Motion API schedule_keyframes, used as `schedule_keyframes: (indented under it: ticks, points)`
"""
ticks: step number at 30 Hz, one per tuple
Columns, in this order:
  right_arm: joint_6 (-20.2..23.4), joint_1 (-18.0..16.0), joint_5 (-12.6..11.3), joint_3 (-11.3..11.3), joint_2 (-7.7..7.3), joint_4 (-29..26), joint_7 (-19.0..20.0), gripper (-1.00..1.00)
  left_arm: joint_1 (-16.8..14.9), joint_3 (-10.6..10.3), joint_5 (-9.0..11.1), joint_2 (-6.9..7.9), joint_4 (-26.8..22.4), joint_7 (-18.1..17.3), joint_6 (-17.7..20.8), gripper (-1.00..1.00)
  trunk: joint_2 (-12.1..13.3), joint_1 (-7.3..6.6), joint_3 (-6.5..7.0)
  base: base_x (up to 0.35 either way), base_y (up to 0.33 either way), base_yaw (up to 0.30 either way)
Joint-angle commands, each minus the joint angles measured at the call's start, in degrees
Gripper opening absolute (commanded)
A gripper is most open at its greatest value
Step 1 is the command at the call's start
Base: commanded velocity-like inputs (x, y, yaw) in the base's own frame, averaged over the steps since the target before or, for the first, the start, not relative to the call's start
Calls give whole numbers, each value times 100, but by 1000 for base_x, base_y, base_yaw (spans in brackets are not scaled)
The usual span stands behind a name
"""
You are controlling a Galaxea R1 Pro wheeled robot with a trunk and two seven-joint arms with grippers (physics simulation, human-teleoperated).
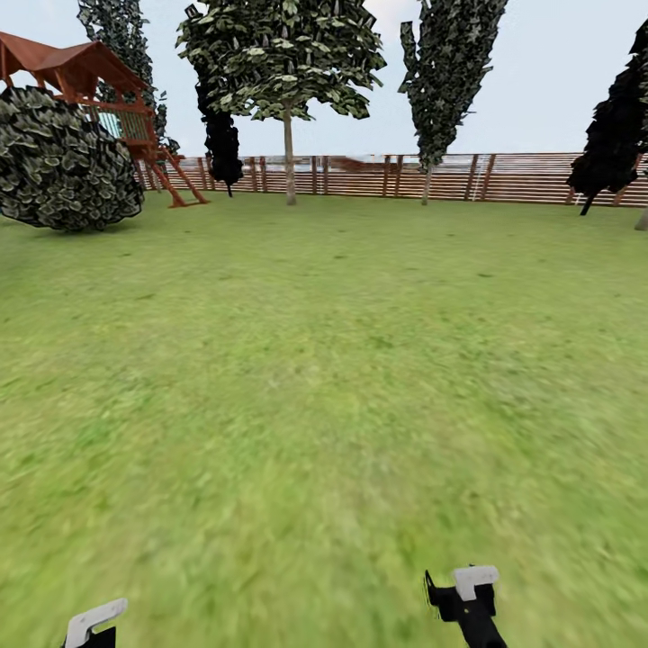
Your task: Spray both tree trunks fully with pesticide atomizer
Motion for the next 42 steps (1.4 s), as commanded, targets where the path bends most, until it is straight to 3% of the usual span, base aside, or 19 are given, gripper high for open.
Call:
schedule_keyframes:
  ticks: [1, 4, 5, 9, 15, 18, 21, 42]
  points:
    - [-9, -4, 70, -371, -51, -2, -23, 100, -6, 33, -61, -2, 9, 12, -25, -100, -2, 2, -5, 337, 78, 0]
    - [-13, -4, 114, -1017, -107, -13, 24, 100, -6, 30, -63, -7, 9, 12, -25, -100, -2, 2, -5, 337, 78, 0]
    - [-16, -4, 165, -1099, -105, -15, 31, 100, -6, 30, -62, -9, 9, 12, -25, -100, -2, 2, -5, 337, 78, 0]
    - [-18, -4, 608, -1111, -104, -11, 38, 100, -6, 33, -62, -10, 9, 12, -25, -100, -2, 2, -5, 337, 78, 0]
    - [-15, -4, 726, -1115, -129, -8, 153, 100, -6, 34, -61, -9, 9, 12, -25, -100, -2, 2, -5, 337, 78, 0]
    - [-3, -4, 724, -1145, -337, -19, 1256, 100, -6, 30, -61, -9, 9, 12, -25, -100, -2, 2, -5, 337, 78, 0]
    - [-14, -4, 722, -1172, -424, -24, 1606, 100, -6, 32, -63, -9, 9, 12, -25, -100, -2, 2, -5, 337, 78, 0]
    - [-19, -4, 715, -1177, -439, -43, 1674, 100, -6, 37, -61, -2, 9, 12, -25, -100, -2, 2, -80, 337, 39, 105]
